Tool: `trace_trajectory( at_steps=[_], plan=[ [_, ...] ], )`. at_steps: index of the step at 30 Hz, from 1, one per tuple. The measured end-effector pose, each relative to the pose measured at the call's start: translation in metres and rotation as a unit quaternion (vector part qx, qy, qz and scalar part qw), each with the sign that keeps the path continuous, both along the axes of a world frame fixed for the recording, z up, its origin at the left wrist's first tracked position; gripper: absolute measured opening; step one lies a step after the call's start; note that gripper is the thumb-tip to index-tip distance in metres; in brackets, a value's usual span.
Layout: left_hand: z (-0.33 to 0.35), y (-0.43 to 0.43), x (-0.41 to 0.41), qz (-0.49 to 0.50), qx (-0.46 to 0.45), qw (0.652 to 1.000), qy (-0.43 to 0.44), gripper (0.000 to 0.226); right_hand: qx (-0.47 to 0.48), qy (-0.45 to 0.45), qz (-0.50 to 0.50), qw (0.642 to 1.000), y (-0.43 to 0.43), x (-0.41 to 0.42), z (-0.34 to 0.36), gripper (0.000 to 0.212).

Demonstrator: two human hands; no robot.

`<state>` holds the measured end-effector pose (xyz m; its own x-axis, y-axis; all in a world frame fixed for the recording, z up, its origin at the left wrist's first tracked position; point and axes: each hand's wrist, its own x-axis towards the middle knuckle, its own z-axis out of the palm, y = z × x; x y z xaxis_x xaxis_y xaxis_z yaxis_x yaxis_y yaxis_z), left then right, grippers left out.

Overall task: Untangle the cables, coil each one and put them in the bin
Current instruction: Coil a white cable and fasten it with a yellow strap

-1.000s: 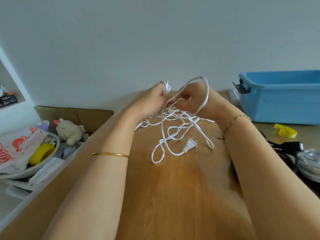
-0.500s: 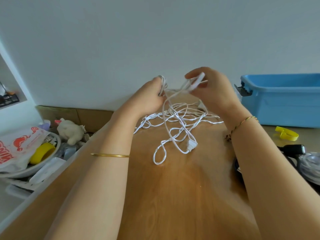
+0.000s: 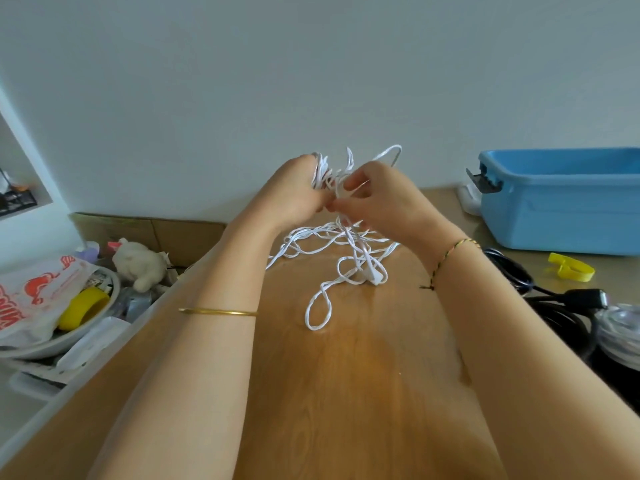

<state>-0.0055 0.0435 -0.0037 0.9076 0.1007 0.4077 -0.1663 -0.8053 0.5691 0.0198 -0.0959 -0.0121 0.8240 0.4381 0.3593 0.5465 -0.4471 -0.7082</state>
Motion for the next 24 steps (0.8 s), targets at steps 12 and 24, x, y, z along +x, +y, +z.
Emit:
trace_trajectory(
  at_steps=[12,24],
  plan=[
    [0.004,0.017,-0.006,0.05,-0.028,0.998,0.005,0.024,0.173,-0.05,-0.304,0.936,-0.043,0.039,0.003,0.024],
    [0.017,0.0,-0.022,-0.09,-0.261,0.956,0.096,0.015,0.085,0.0,0.022,0.996,-0.013,0.009,0.006,0.022]
  ],
)
